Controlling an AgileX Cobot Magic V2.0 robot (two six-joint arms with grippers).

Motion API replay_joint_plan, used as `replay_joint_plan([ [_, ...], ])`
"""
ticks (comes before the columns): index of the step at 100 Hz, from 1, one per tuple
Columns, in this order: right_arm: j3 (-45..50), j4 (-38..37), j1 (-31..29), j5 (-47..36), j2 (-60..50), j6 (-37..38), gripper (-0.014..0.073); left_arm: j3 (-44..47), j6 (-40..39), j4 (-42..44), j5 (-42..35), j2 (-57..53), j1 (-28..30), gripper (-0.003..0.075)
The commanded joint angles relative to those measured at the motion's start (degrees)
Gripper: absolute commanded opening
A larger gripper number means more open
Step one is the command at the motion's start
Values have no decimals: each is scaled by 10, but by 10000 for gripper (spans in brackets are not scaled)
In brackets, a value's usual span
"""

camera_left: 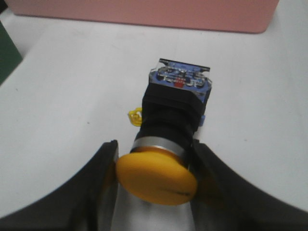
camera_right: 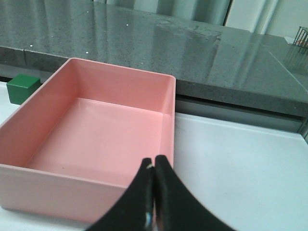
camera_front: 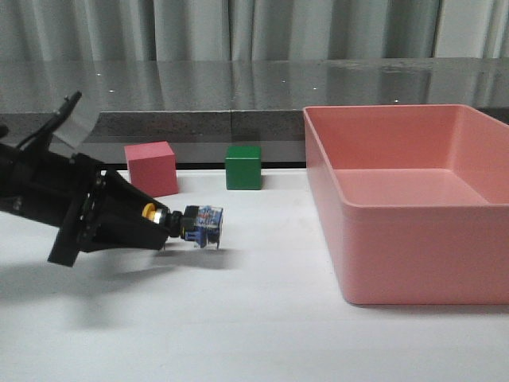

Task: Place and stand button with both arms
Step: 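Lower the left gripper and grasp the button by its yellow cap, then lift the button and rotate it cap-up, lowering it to the table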

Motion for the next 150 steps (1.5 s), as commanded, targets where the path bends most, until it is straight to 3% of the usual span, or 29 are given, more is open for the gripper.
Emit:
replay_joint_plan([
  [1, -13, 1, 0, -45, 6, -2, -61, -14, -45, 13, 21, -81, -2, -19],
  [18, -13, 1, 0, -45, 6, -2, -61, -52, -187, 166, -100, -187, -23, -19],
  [29, -13, 1, 0, -45, 6, -2, -61, -92, -361, 301, -180, -236, -52, -19],
  [50, -13, 1, 0, -45, 6, -2, -61, -180, -575, 568, -164, -243, -125, -19],
  [69, -13, 1, 0, -45, 6, -2, -61, -214, -784, 852, -158, -218, -206, -19],
  [78, -13, 1, 0, -45, 6, -2, -61, -221, -846, 949, -147, -198, -236, -19],
  [100, -13, 1, 0, -45, 6, -2, -61, -221, -898, 1061, -127, -151, -286, -19],
  [136, -13, 1, 0, -45, 6, -2, -61, -221, -898, 1088, -110, -132, -309, -16],
  [143, -13, 1, 0, -45, 6, -2, -61, -221, -898, 1088, -108, -132, -309, 15],
  [150, -13, 1, 0, -45, 6, -2, -61, -221, -898, 1088, -106, -132, -309, 95],
])
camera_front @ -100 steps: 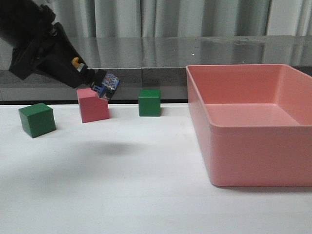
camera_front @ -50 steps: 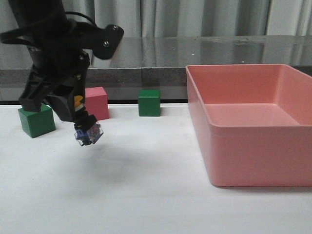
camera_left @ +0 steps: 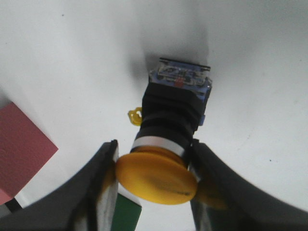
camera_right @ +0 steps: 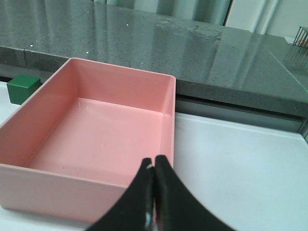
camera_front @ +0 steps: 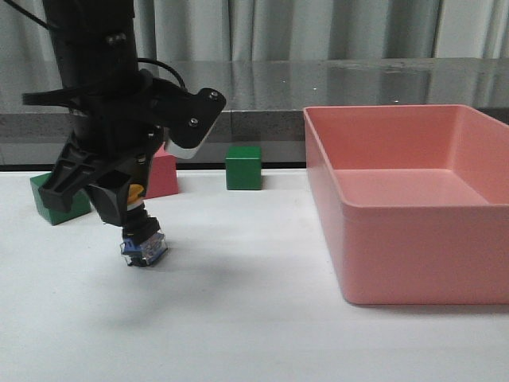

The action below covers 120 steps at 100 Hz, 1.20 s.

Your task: Place and stand button with both arms

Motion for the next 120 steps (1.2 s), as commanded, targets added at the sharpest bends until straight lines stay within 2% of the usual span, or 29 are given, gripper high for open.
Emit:
replay_joint_plan([
  [1, -13, 1, 0, -45, 6, -2, -61, -16, -7, 7, 0, -27, -5, 116],
  [5, -13, 1, 0, -45, 6, -2, -61, -16, -7, 7, 0, -27, -5, 201],
  [7, -13, 1, 0, -45, 6, -2, -61, -16, -7, 7, 0, -27, -5, 214],
  [9, -13, 1, 0, -45, 6, -2, -61, -16, -7, 7, 0, -27, -5, 283],
  [10, -13, 1, 0, -45, 6, -2, -61, -16, -7, 7, 0, -27, -5, 283],
  [16, -13, 1, 0, -45, 6, -2, -61, -16, -7, 7, 0, -27, -5, 397],
  [25, -13, 1, 0, -45, 6, -2, -61, -16, -7, 7, 0, -27, -5, 494],
  [53, -13, 1, 0, -45, 6, -2, -61, -16, -8, 21, 40, -40, -5, 509],
  [63, -13, 1, 0, -45, 6, -2, -61, -16, -33, 59, 74, -52, 7, 465],
  [70, -13, 1, 0, -45, 6, -2, -61, -16, -88, 107, 92, -62, 21, 374],
  [74, -13, 1, 0, -45, 6, -2, -61, -16, -119, 128, 98, -68, 31, 290],
  [76, -13, 1, 0, -45, 6, -2, -61, -16, -146, 139, 101, -72, 37, 223],
  [77, -13, 1, 0, -45, 6, -2, -61, -16, -152, 144, 102, -75, 39, 223],
  [83, -13, 1, 0, -45, 6, -2, -61, -16, -194, 155, 108, -90, 58, 42],
  [84, -13, 1, 0, -45, 6, -2, -61, -16, -198, 155, 109, -95, 61, 42],
  [86, -13, 1, 0, -45, 6, -2, -61, -16, -211, 155, 109, -99, 68, -22],
  [104, -13, 1, 0, -45, 6, -2, -61, -16, -331, 120, 78, -178, 133, -20],
  [120, -13, 1, 0, -45, 6, -2, -61, -3, -337, -11, -40, -280, 181, -20],
])
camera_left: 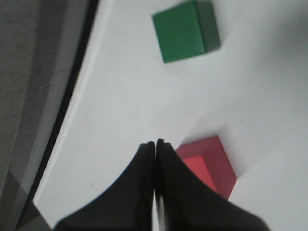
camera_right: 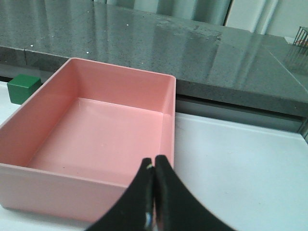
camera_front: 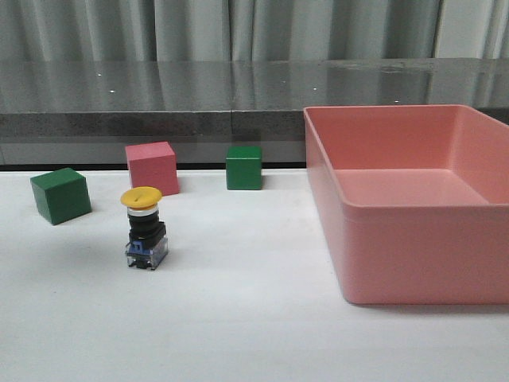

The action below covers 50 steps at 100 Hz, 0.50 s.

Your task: Place and stand button with both arms

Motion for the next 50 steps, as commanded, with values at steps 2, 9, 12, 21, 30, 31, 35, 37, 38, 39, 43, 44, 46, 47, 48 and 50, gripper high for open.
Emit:
replay_joint_plan([
  [2, -13, 1, 0, -45, 6, -2, -61, 0, -16, -78, -93, -91, 25, -20],
  [9, -13, 1, 0, -45, 6, -2, -61, 27, -16, -117, -137, -141, 38, -20],
  [12, -13, 1, 0, -45, 6, -2, -61, 41, -16, -129, -157, -166, 41, -20],
  [21, -13, 1, 0, -45, 6, -2, -61, 101, -16, -160, -212, -234, 43, -20],
  [30, -13, 1, 0, -45, 6, -2, -61, 170, -16, -194, -254, -301, 43, -20],
  [31, -13, 1, 0, -45, 6, -2, -61, 175, -16, -197, -260, -312, 43, -20],
  [35, -13, 1, 0, -45, 6, -2, -61, 208, -16, -212, -277, -346, 43, -20],
  [37, -13, 1, 0, -45, 6, -2, -61, 224, -16, -219, -283, -358, 43, -20],
  [38, -13, 1, 0, -45, 6, -2, -61, 230, -16, -221, -288, -370, 43, -20],
  [39, -13, 1, 0, -45, 6, -2, -61, 240, -16, -226, -291, -376, 43, -20],
  [43, -13, 1, 0, -45, 6, -2, -61, 266, -16, -236, -305, -409, 43, -20],
  [44, -13, 1, 0, -45, 6, -2, -61, 276, -16, -239, -307, -414, 43, -20],
  [46, -13, 1, 0, -45, 6, -2, -61, 290, -16, -242, -312, -432, 43, -20],
  [47, -13, 1, 0, -45, 6, -2, -61, 295, -16, -243, -314, -444, 43, -20],
  [48, -13, 1, 0, -45, 6, -2, -61, 304, -16, -243, -315, -450, 43, -20],
  [50, -13, 1, 0, -45, 6, -2, -61, 312, -16, -246, -316, -467, 43, -20],
])
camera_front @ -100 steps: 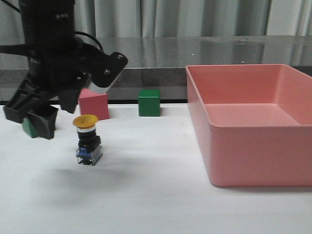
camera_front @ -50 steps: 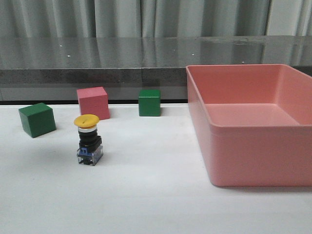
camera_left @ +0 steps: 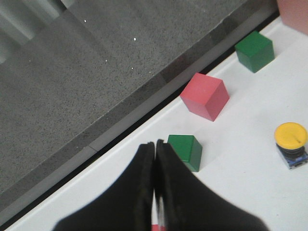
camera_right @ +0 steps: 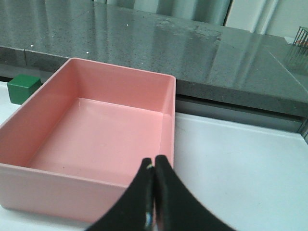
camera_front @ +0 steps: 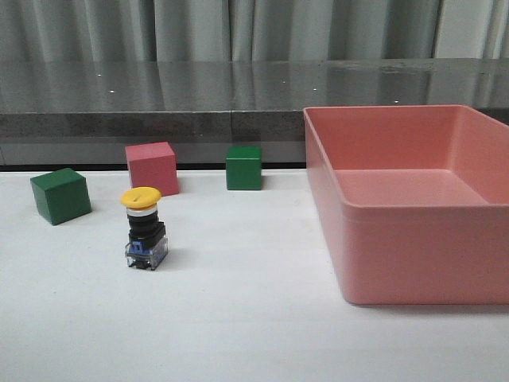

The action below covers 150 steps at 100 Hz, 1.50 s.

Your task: Place and stand button with both arms

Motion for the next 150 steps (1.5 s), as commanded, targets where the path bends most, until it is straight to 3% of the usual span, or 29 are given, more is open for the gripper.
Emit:
replay_joint_plan([
  [1, -13, 1, 0, -45, 6, -2, -61, 45, -6, -27, -66, -73, 1, -20],
  [34, -13, 1, 0, -45, 6, -2, -61, 172, -6, -106, -63, -312, 1, -20],
  [53, -13, 1, 0, -45, 6, -2, -61, 208, -6, -128, -59, -391, 1, -20],
  [115, -13, 1, 0, -45, 6, -2, -61, 238, -6, -134, -75, -403, 1, -20],
  [130, -13, 1, 0, -45, 6, -2, -61, 271, -7, -132, -147, -403, 6, -20],
  [139, -13, 1, 0, -45, 6, -2, -61, 313, -57, -102, -225, -405, 22, -19],
  [150, -13, 1, 0, -45, 6, -2, -61, 366, -214, 6, -275, -422, 56, -20],
])
